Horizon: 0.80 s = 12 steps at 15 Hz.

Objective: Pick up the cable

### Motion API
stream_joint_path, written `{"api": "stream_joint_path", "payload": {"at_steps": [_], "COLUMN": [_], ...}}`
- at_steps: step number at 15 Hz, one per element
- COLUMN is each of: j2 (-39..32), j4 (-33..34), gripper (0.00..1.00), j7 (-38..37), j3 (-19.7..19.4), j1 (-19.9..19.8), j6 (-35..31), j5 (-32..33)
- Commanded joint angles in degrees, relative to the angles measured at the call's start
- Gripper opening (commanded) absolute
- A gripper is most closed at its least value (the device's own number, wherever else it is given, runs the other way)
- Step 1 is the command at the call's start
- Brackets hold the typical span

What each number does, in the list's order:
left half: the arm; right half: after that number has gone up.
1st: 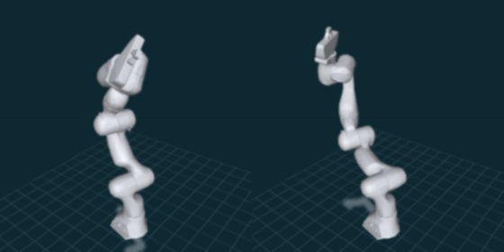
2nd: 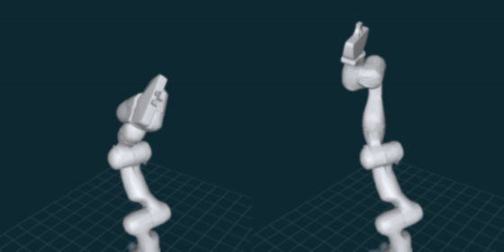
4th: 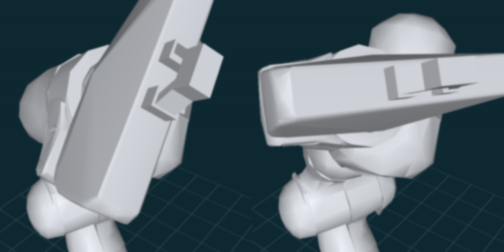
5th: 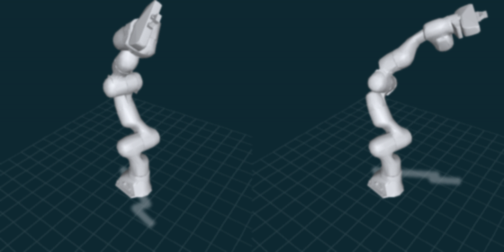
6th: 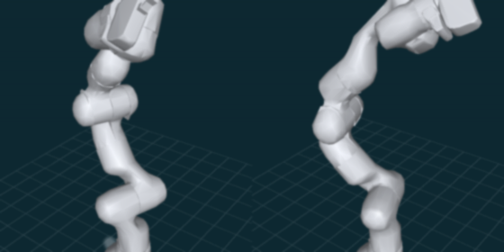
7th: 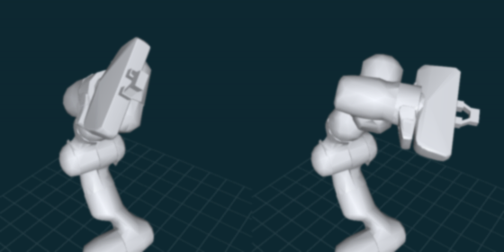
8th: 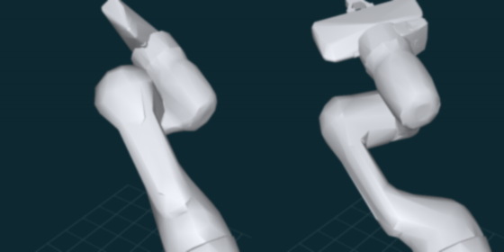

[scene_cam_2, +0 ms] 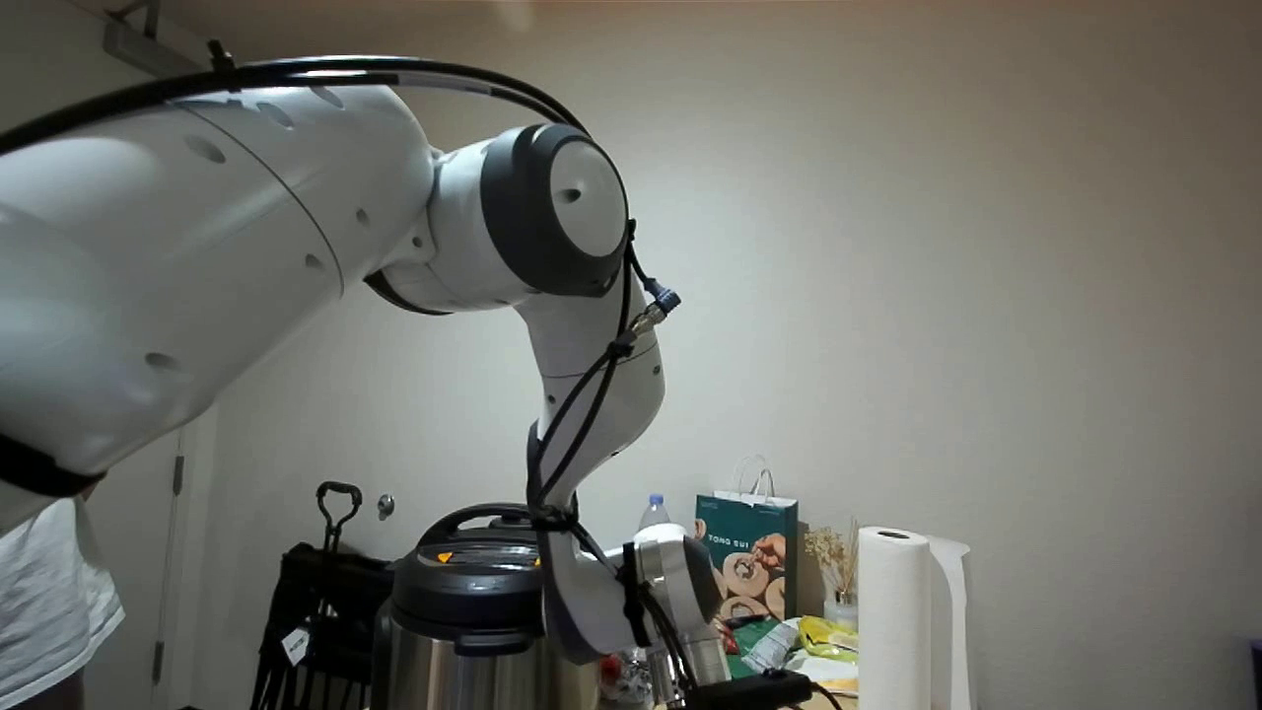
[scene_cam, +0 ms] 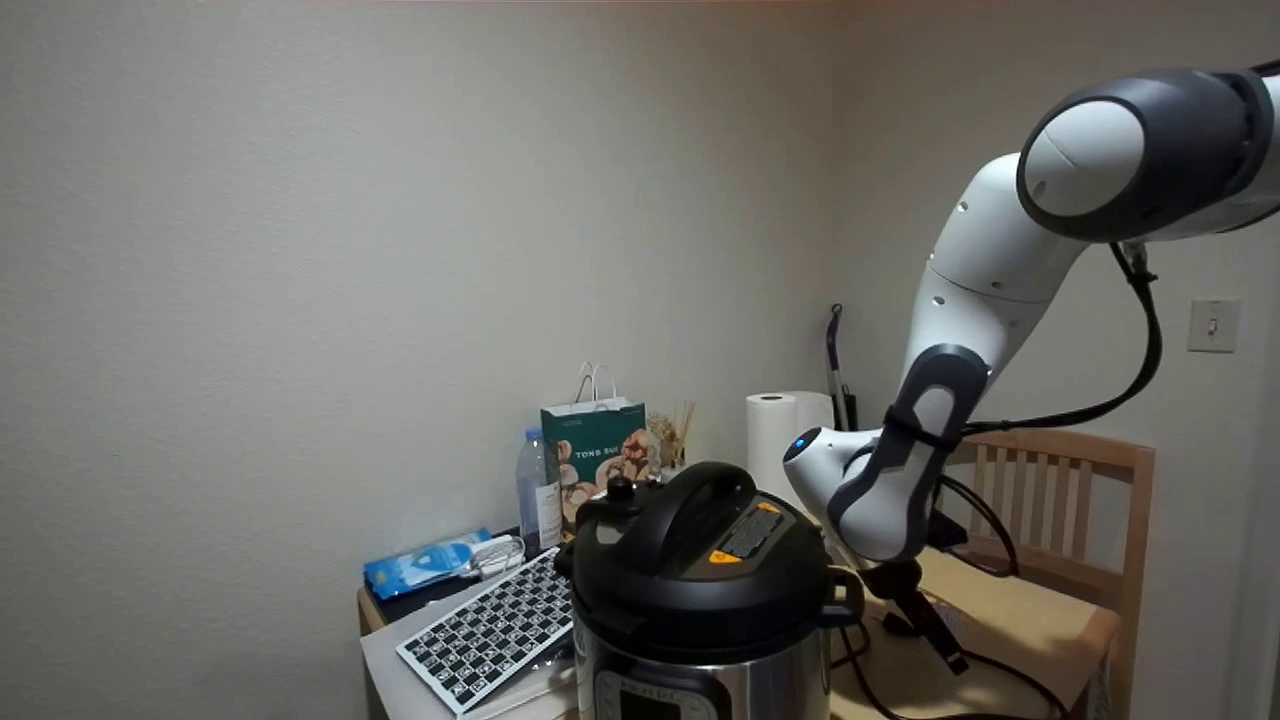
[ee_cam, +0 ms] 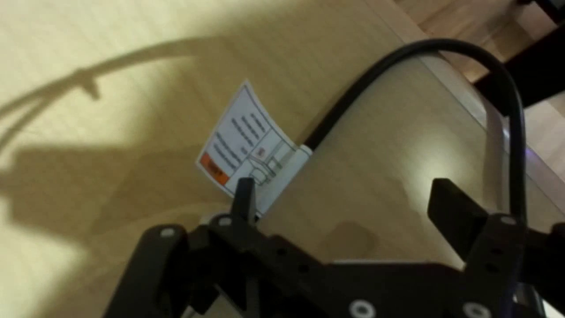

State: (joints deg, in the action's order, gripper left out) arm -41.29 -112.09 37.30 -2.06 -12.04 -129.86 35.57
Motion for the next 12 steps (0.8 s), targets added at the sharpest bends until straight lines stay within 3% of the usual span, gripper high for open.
{"api": "stream_joint_path", "payload": {"at_steps": [1,2,12], "j2": [1.4,0.0,1.4], "j4": [-1.7,0.2,0.9], "gripper": [1.0,1.0,1.0], "j7": [-0.5,0.4,0.4], "j3": [1.8,-0.5,-3.3], "j1": [-1.5,1.0,0.4], "j6": [0.9,0.8,2.0], "j5": [-10.4,-6.8,-7.3]}}
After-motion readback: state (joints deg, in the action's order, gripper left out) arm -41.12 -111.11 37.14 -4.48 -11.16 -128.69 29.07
